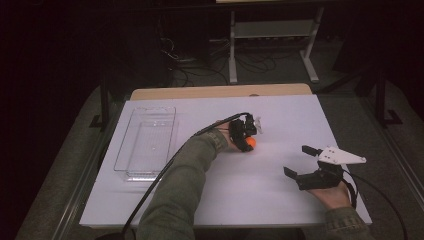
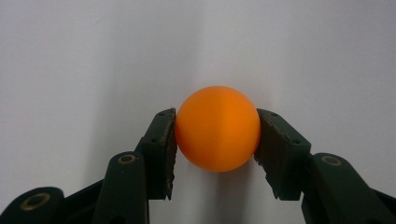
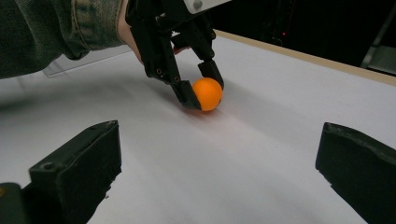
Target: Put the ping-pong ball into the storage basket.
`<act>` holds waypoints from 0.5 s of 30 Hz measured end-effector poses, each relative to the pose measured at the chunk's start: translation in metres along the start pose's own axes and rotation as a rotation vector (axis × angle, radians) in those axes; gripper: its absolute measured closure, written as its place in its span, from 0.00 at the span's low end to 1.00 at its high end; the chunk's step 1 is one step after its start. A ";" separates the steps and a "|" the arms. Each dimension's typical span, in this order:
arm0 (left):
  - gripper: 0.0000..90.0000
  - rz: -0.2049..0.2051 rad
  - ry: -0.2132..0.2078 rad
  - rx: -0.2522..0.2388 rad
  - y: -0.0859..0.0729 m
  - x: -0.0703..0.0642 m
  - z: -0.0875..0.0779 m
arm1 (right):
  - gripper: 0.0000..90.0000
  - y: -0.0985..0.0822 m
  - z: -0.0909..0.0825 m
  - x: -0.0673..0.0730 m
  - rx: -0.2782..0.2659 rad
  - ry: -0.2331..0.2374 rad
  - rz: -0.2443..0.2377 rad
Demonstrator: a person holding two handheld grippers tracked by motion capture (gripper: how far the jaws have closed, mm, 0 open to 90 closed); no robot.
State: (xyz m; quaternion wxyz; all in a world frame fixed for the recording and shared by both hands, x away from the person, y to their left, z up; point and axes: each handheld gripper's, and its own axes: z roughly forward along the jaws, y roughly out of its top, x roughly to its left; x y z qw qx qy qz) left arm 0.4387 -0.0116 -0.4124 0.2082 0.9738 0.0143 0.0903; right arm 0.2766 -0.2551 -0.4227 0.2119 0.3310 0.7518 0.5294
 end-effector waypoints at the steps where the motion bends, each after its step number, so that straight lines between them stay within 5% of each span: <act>1: 0.56 -0.001 0.000 -0.003 0.000 0.000 -0.001 | 0.00 0.000 0.000 0.000 -0.001 0.000 0.000; 15: 0.56 0.001 0.023 -0.005 0.002 -0.006 -0.030 | 0.00 0.001 0.001 0.000 -0.006 0.008 0.000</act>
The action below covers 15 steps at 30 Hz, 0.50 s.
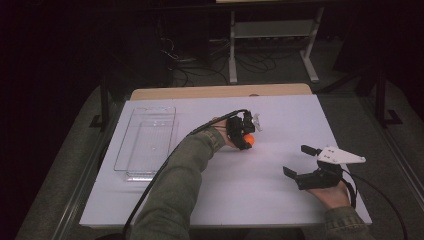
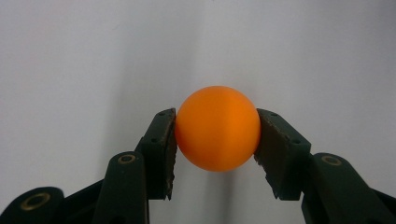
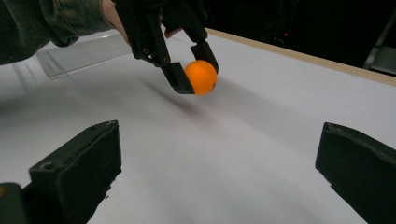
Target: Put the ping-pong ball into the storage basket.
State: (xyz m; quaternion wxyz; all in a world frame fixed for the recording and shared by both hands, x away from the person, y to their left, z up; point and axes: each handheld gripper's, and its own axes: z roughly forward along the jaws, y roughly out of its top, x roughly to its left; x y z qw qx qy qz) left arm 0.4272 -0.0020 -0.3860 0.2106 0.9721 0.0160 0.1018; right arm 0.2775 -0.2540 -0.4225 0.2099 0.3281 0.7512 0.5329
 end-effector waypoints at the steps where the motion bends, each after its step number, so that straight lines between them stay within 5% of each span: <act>1: 0.56 -0.005 0.000 -0.005 0.000 0.000 -0.003 | 0.00 0.000 0.000 0.000 -0.001 -0.001 -0.001; 15: 0.56 -0.010 0.008 -0.040 -0.001 -0.003 -0.028 | 0.00 0.001 -0.001 0.000 -0.008 0.006 0.001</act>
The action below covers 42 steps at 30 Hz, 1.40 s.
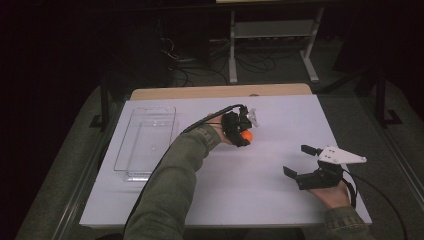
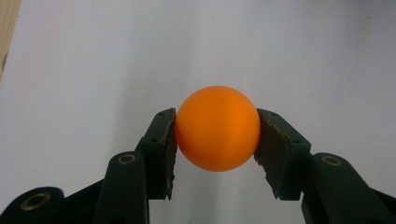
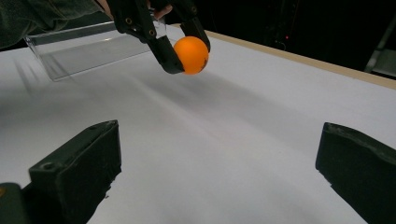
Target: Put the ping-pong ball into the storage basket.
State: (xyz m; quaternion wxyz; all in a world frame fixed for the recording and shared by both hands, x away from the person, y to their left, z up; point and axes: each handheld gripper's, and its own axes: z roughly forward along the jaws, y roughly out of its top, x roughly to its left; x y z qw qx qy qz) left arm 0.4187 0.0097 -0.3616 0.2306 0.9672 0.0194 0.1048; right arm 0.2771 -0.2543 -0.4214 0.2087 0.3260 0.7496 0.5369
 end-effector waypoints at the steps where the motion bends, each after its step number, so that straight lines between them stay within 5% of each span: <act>1: 0.56 -0.005 -0.001 -0.002 0.000 0.000 -0.001 | 0.00 0.000 0.000 0.000 -0.001 0.001 -0.001; 25: 0.56 -0.013 0.021 -0.008 -0.007 -0.003 -0.038 | 0.00 -0.001 -0.001 -0.003 -0.017 -0.015 0.022; 42: 0.56 -0.017 0.053 -0.036 -0.016 -0.009 -0.079 | 0.00 -0.001 -0.001 -0.002 -0.011 -0.015 0.022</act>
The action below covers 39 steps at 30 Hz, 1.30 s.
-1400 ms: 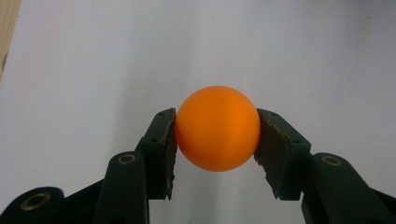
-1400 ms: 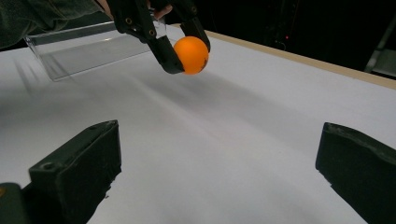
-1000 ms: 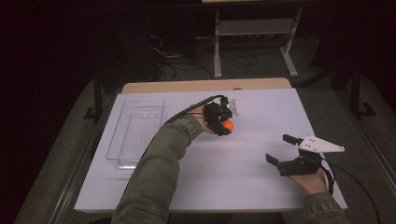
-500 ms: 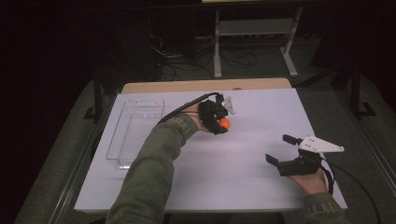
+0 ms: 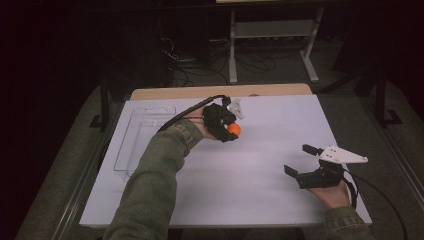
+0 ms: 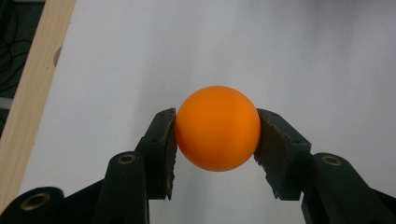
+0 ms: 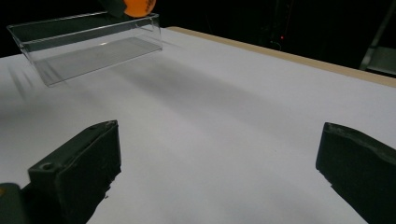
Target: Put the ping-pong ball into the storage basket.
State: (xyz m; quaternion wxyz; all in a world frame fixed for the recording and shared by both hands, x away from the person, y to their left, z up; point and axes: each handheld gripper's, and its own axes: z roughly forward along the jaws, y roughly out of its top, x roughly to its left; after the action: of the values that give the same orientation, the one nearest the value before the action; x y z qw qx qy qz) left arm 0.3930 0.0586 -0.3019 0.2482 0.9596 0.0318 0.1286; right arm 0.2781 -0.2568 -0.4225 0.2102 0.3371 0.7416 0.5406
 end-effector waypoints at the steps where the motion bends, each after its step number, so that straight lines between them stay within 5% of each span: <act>1: 0.56 -0.003 0.004 -0.005 -0.001 0.000 -0.003 | 0.00 0.000 0.000 0.000 0.000 0.000 -0.001; 39: 0.56 -0.065 0.067 0.009 -0.047 -0.005 -0.062 | 0.00 0.000 0.001 0.001 0.010 0.005 -0.004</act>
State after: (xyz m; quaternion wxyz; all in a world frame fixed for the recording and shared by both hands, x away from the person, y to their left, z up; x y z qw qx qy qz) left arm 0.3718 0.1282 -0.2738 0.2468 0.9543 0.0718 0.1526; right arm 0.2781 -0.2555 -0.4229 0.2078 0.3355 0.7454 0.5373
